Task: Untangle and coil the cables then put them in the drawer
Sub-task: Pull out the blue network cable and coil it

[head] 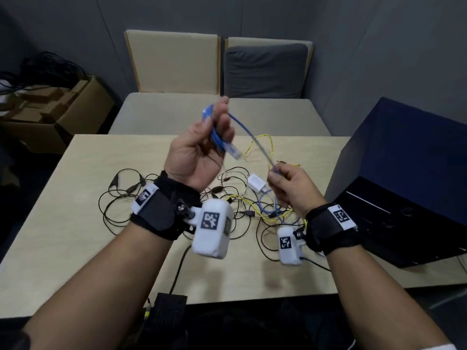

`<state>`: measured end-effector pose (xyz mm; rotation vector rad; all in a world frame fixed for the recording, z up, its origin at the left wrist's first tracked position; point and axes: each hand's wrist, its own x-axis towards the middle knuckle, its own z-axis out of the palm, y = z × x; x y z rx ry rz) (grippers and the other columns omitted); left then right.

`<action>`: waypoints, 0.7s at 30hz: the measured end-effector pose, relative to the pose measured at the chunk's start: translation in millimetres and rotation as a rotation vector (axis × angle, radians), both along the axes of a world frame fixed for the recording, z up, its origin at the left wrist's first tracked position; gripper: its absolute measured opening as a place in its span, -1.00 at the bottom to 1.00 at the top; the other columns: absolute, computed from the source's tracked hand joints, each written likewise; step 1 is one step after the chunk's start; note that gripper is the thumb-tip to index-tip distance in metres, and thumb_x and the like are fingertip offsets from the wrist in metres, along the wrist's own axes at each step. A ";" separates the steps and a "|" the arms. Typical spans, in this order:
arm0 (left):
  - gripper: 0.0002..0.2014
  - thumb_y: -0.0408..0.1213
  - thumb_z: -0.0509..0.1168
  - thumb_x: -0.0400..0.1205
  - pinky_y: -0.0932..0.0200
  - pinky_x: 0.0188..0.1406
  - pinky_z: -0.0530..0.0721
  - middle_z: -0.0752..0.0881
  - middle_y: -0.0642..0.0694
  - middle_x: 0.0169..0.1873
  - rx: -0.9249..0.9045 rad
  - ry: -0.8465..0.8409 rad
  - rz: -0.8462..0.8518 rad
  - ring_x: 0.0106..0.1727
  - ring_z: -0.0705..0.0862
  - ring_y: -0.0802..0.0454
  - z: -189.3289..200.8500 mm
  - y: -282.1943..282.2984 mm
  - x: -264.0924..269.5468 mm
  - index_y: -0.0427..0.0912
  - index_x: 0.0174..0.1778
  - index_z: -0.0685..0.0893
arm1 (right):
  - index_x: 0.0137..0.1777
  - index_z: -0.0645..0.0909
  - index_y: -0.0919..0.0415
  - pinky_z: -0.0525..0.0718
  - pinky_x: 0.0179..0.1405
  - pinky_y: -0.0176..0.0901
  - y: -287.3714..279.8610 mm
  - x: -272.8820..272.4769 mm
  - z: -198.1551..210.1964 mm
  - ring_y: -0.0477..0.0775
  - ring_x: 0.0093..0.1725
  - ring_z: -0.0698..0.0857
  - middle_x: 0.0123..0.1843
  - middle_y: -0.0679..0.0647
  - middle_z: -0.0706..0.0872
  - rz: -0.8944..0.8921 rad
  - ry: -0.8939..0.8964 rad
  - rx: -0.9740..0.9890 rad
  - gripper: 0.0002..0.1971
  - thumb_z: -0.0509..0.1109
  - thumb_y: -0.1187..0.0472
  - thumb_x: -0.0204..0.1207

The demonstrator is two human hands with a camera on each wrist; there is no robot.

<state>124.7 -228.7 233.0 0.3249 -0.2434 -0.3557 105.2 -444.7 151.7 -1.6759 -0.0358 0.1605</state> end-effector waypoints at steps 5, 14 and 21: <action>-0.71 -0.40 0.14 0.60 0.15 -0.14 0.79 0.81 -0.23 -0.16 -0.069 0.107 0.261 -0.18 0.82 0.00 13.6 20.1 24.8 -0.47 -0.06 0.74 | -0.33 0.42 0.18 0.07 -0.62 -0.32 4.8 -23.0 -27.9 -0.10 -0.62 0.15 -0.58 -0.08 0.28 0.047 0.085 -0.049 -0.66 0.17 0.18 0.73; -0.72 -0.43 0.03 0.75 0.17 0.15 0.69 0.82 -0.04 -0.11 0.214 0.152 0.482 0.00 0.79 0.05 -23.0 24.1 42.0 -0.23 0.36 0.44 | -0.39 0.34 0.12 0.31 -0.38 -0.30 7.3 -41.5 -6.7 -0.18 -0.43 0.35 -0.48 -0.15 0.32 0.221 -0.161 -0.538 -0.64 0.26 -0.01 0.59; -0.52 -0.50 0.06 0.74 0.22 0.20 0.64 0.74 -0.15 0.03 0.637 0.103 0.606 0.05 0.76 0.03 -48.5 19.9 42.1 -0.32 0.60 0.18 | -0.44 0.41 -0.03 0.28 -0.42 -0.29 20.2 -46.5 49.0 -0.16 -0.43 0.30 -0.49 -0.12 0.34 0.298 -0.288 -0.516 -0.68 0.31 0.01 0.55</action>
